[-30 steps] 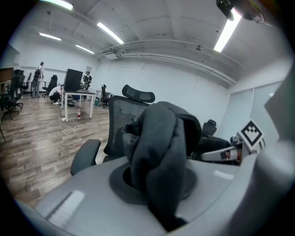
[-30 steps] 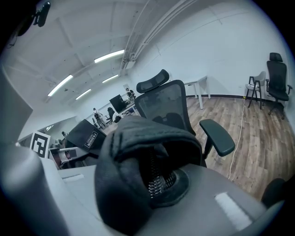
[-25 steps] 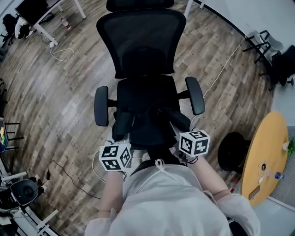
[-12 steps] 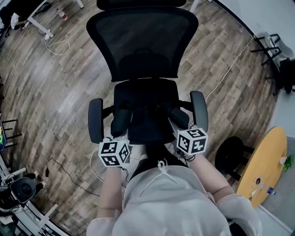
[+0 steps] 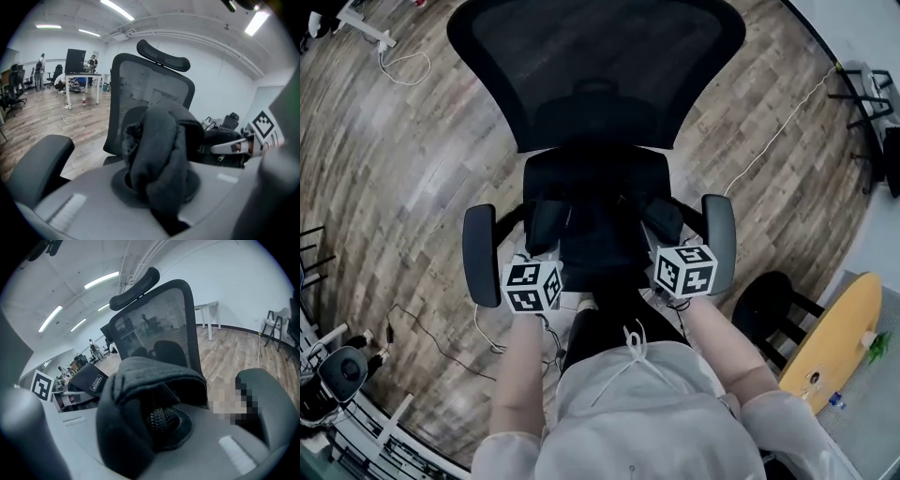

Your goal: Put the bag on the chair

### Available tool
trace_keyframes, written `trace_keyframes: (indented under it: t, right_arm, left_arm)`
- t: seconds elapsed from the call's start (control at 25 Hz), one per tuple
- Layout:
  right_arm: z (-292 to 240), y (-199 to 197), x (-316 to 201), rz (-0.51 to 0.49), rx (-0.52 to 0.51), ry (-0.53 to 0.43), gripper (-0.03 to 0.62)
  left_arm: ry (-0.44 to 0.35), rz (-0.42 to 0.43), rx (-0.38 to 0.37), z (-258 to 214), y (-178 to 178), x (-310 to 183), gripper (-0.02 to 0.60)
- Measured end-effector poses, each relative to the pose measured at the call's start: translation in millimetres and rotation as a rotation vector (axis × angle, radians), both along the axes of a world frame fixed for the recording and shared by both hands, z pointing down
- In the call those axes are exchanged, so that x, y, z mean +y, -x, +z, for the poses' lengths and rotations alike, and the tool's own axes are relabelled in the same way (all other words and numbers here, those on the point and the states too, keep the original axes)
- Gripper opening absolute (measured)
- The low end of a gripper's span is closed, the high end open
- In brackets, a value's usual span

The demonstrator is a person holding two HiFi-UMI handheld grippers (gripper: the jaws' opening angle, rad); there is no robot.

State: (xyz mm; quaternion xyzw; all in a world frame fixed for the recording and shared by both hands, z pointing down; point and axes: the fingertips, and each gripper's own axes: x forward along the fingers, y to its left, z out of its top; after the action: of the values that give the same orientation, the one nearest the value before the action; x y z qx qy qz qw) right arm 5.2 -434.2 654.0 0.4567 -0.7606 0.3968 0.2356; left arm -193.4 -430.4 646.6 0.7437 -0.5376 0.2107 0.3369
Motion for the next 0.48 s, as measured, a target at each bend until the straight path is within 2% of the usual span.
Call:
trace_keyframes:
  t: [0.48]
  right_arm:
    - [74.7, 5.4, -37.9, -0.019, 0.046, 0.053, 0.032]
  left_arm:
    - [0.093, 0.035, -0.069, 76.0, -0.7, -42.0, 0.029]
